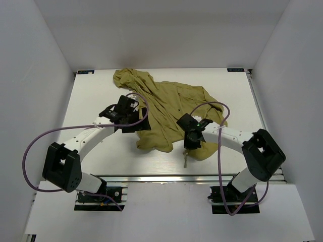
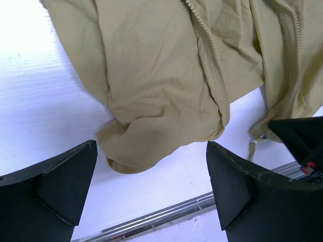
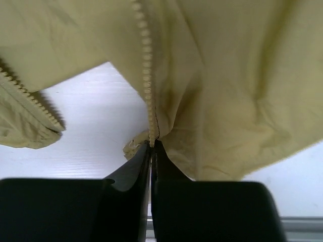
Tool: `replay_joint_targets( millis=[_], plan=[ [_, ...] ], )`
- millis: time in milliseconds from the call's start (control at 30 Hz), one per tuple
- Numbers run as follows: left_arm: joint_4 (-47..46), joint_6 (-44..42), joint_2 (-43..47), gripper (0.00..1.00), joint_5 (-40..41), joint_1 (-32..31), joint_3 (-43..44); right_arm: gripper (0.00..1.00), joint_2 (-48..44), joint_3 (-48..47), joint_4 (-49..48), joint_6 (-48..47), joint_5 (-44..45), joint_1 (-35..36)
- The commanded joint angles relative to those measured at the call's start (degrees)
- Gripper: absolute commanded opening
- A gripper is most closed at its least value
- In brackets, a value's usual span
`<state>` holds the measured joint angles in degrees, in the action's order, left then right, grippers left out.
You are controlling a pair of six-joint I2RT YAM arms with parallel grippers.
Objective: Zip up the jacket
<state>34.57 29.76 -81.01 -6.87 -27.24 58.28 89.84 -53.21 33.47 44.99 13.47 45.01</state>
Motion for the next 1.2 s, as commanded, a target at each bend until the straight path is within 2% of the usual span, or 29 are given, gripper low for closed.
replay_joint_targets(
  millis=[0,133,233,300,567,600,633,667,700,833,1000,1167],
  plan=[
    [0.15,0.21,3.58,0.98,2.92,-0.18,-0.8,0.0,-3.7,-2.24,5.88,1.86,7.08,-0.01],
    [-0.99,0.21,3.93,0.98,2.66,-0.18,-1.07,0.0,-8.7,-5.58,16.87,-2.87,13.5,-0.1],
    [-1.69,0.3,4.11,0.98,1.6,-0.18,-1.24,0.0,-8.2,-10.15,25.31,-8.39,14.22,-0.01],
    [-1.61,0.3,4.2,0.98,1.77,-0.18,-1.33,0.0,-6.79,-11.82,29.26,-7.64,15.26,0.95],
    [2.26,0.74,4.37,0.98,3.8,-0.18,-0.8,0.0,6.12,-15.25,16.37,-16.86,4.29,12.19],
    [2.61,0.74,4.63,0.98,3.8,-0.18,-0.89,0.04,8.48,-15.87,14.97,-17.74,2.89,13.16],
    [3.13,0.83,4.81,0.98,4.06,-0.18,-0.89,0.17,9.46,-17.26,12.87,-18.36,0.78,14.82],
    [3.23,0.83,4.81,0.98,4.15,-0.18,-0.98,0.25,10.34,-17.54,11.63,-18.54,0.24,15.54],
    [3.4,0.83,5.07,0.98,4.15,-0.18,-1.06,0.41,11.14,-17.8,10.48,-18.97,-1.07,15.89],
    [4.28,1.0,4.99,0.98,4.59,-0.18,-1.42,0.55,6.94,-13.7,2.76,-18.8,-6.0,16.07],
    [3.49,1.09,4.29,0.98,3.54,-0.18,-1.59,0.71,-3.42,-6.83,-1.3,-17.22,-4.59,14.85],
    [2.79,1.09,2.97,0.98,1.95,-0.18,-1.15,0.71,-9.68,0.64,-2.97,-14.32,-7.76,9.93]
  ],
)
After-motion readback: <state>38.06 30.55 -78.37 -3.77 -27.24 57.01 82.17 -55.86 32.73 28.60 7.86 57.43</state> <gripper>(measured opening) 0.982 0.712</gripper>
